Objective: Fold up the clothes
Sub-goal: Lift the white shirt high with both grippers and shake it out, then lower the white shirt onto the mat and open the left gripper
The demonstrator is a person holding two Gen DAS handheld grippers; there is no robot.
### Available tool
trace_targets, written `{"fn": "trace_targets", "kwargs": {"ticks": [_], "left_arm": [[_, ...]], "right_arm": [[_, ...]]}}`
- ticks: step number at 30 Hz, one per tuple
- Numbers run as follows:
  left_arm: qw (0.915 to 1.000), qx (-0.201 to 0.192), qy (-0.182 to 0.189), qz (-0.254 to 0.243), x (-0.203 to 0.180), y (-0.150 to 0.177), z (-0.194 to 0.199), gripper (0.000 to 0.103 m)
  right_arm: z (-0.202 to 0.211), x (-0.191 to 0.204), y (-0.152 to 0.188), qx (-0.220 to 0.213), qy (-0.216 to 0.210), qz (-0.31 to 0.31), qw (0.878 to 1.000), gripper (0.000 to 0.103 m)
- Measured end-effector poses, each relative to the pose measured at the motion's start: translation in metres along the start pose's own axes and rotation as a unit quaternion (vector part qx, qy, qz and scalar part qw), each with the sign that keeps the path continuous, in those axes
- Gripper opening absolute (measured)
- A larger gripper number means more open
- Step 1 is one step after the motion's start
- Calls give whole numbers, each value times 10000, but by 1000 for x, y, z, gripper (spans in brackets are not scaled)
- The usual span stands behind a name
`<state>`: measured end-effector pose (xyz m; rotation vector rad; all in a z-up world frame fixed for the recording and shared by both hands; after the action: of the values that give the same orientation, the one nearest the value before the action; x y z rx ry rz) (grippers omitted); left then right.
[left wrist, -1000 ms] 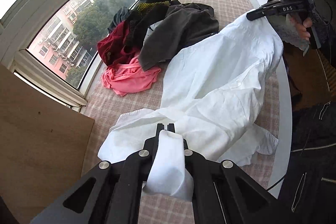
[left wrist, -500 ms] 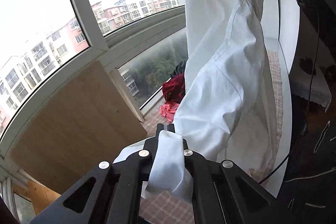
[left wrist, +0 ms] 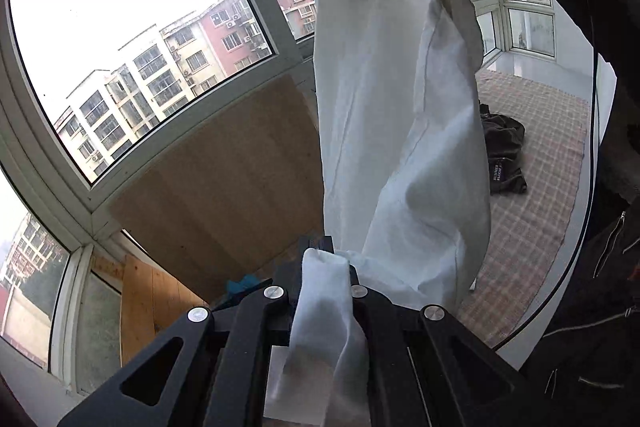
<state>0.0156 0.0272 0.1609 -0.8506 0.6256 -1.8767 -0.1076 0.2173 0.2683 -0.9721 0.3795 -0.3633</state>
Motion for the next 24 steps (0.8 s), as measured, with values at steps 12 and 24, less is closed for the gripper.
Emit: {"fn": "trace_targets", "kwargs": {"ticks": [12,24], "left_arm": [[9543,1909,1739,-1503,-135,61,-165,5],[9295,2490,1930,-1918,-169,54,-288,27]], "right_arm": [[-59,-2,509,2714,19,-3496,8967,1],[-85,2,584,3221,487,-3749,8680,1]]}}
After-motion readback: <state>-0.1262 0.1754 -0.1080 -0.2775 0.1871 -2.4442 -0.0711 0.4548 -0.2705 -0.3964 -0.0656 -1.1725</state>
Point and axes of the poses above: each gripper's, at about its wrist camera, not at the fingertips, and z roughly against the way its jaws point, x to its left, y to its underside, the point moved 7 cm from there along -z, roughly the way its jaws point, and after that the axes turned 5 degrees about z, right-handed, at the moved point
